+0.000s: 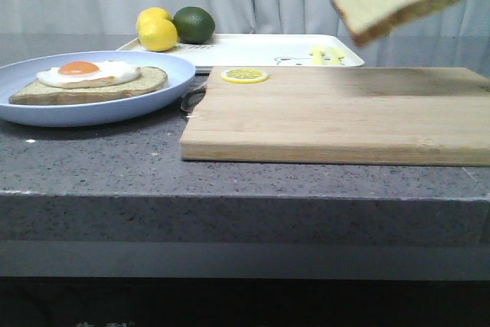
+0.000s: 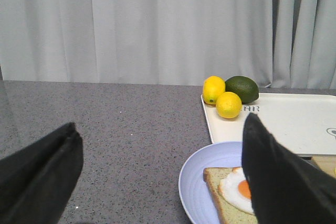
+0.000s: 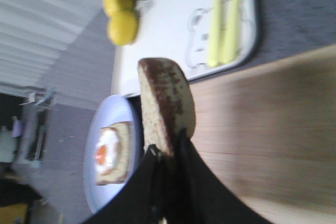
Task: Place bread and move sandwich to tray
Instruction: 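Grasp the plain bread slice on the cutting board with the right gripper and lift, then carry the bread slice over the egg toast and lower it on top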
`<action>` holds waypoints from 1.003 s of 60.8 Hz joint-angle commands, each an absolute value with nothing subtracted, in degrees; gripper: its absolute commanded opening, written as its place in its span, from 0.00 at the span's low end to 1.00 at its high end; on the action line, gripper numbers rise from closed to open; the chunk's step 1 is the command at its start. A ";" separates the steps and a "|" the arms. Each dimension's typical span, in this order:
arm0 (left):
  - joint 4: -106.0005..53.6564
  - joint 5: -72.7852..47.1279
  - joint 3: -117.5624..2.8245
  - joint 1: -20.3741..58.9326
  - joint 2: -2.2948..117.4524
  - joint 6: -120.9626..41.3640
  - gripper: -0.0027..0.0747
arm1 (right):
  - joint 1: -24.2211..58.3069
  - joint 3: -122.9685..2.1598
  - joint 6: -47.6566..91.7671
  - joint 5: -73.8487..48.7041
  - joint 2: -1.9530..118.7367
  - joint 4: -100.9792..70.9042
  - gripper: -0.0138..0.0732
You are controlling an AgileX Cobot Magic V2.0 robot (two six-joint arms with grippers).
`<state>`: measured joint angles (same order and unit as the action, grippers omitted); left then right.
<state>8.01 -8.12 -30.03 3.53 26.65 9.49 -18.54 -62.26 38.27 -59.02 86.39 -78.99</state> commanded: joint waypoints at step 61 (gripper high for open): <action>7.96 -3.39 -31.96 3.40 27.30 9.90 0.81 | 30.87 -82.58 43.24 -27.39 107.87 -106.94 0.02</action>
